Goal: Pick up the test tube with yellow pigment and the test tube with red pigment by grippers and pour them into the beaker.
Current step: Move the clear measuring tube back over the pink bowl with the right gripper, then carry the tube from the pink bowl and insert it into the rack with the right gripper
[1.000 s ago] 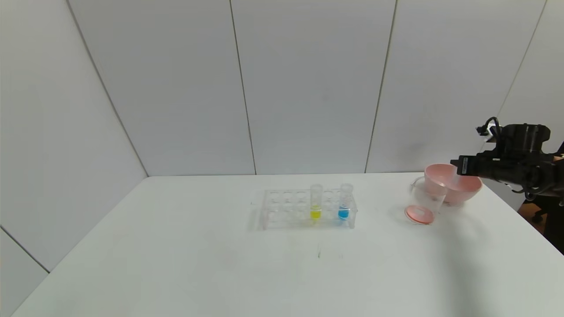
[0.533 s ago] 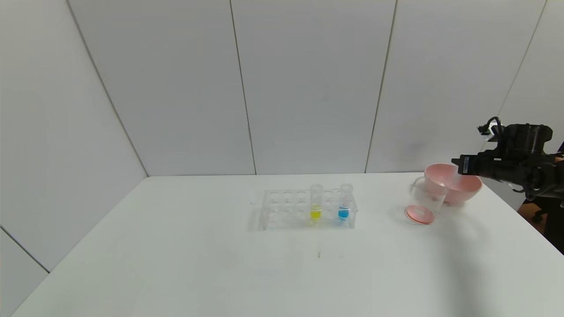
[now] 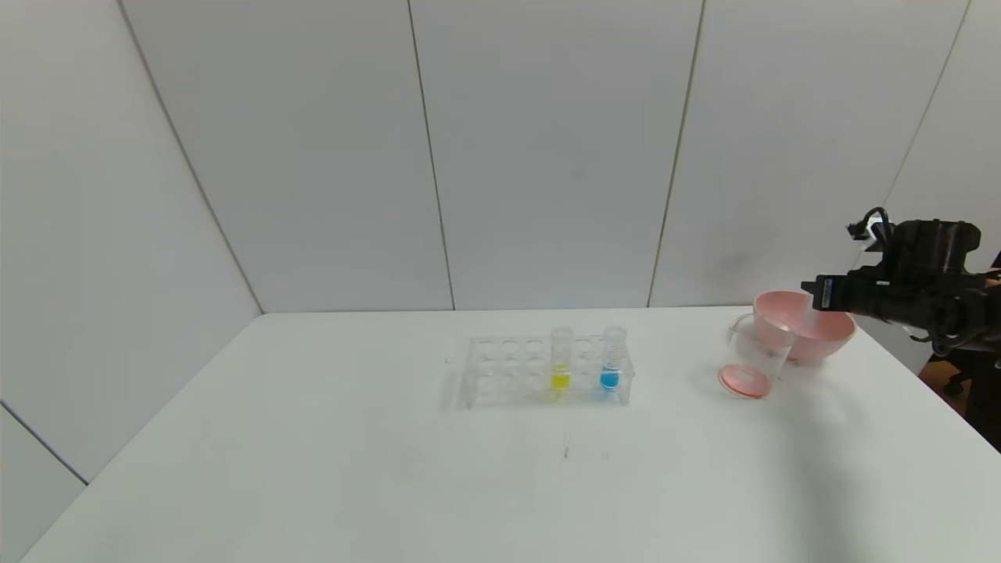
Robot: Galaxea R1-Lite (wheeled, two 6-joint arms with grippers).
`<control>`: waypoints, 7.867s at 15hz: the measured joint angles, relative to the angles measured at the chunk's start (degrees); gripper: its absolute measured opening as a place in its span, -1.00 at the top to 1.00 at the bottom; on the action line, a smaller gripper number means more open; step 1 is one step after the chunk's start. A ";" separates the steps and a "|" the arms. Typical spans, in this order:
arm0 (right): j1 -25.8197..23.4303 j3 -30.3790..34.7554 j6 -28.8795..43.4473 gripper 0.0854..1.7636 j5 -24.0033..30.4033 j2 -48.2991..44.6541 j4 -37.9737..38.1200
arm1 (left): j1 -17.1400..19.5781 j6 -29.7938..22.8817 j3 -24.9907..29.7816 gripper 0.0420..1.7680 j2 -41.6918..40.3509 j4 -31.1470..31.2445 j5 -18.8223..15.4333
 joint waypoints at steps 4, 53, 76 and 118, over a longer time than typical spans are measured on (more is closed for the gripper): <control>-0.01 -0.04 0.09 0.50 0.02 -0.05 -0.39 | 0.00 0.00 0.00 -0.94 0.00 0.00 0.00; 52.05 27.12 14.60 -0.92 -47.35 -27.32 -0.11 | 0.00 0.00 0.00 -0.94 0.00 0.00 0.00; 59.42 6.06 26.89 -0.93 -53.88 2.16 -0.68 | 0.00 0.00 0.00 -0.94 0.00 0.00 0.00; 54.55 -5.35 18.60 0.14 -49.07 10.15 -1.84 | 0.00 0.00 0.00 -0.94 0.00 0.00 0.00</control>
